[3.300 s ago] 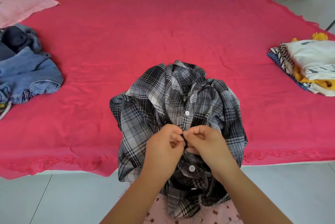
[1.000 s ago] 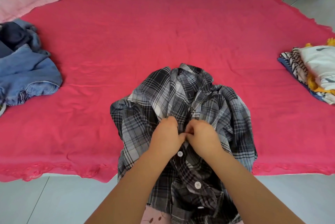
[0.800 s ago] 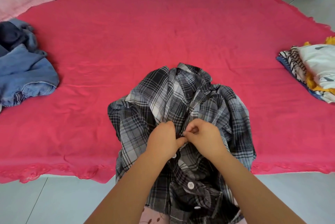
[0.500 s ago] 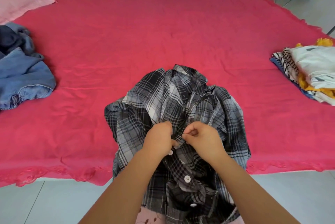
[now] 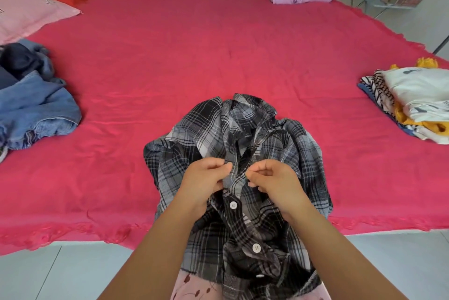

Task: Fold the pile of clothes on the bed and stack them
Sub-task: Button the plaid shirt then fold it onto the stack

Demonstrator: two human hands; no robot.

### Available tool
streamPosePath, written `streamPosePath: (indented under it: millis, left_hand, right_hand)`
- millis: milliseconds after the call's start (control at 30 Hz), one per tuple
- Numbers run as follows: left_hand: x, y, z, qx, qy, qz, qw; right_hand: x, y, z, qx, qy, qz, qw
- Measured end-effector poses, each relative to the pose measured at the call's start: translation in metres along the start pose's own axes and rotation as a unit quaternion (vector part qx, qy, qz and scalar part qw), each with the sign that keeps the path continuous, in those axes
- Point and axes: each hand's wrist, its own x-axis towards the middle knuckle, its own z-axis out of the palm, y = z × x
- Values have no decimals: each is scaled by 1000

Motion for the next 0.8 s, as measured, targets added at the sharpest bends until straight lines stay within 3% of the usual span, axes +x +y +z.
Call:
streamPosePath:
  millis: [133, 467, 667, 800]
  left_hand:
    - [-5, 4, 4, -18, -1, 31, 999]
    - [-17, 4, 10, 177, 81, 148, 970]
    - [-23, 5, 13, 262, 85, 205, 939]
    - [-28, 2, 13, 263, 86, 211, 938]
  right_hand:
    - [-8, -13, 0, 50, -7, -1, 999]
    - [-25, -23, -3, 90, -33, -12, 995]
    - [-29, -23, -4, 74, -2, -41, 996]
    - [-29, -21, -3, 9, 19, -70, 997]
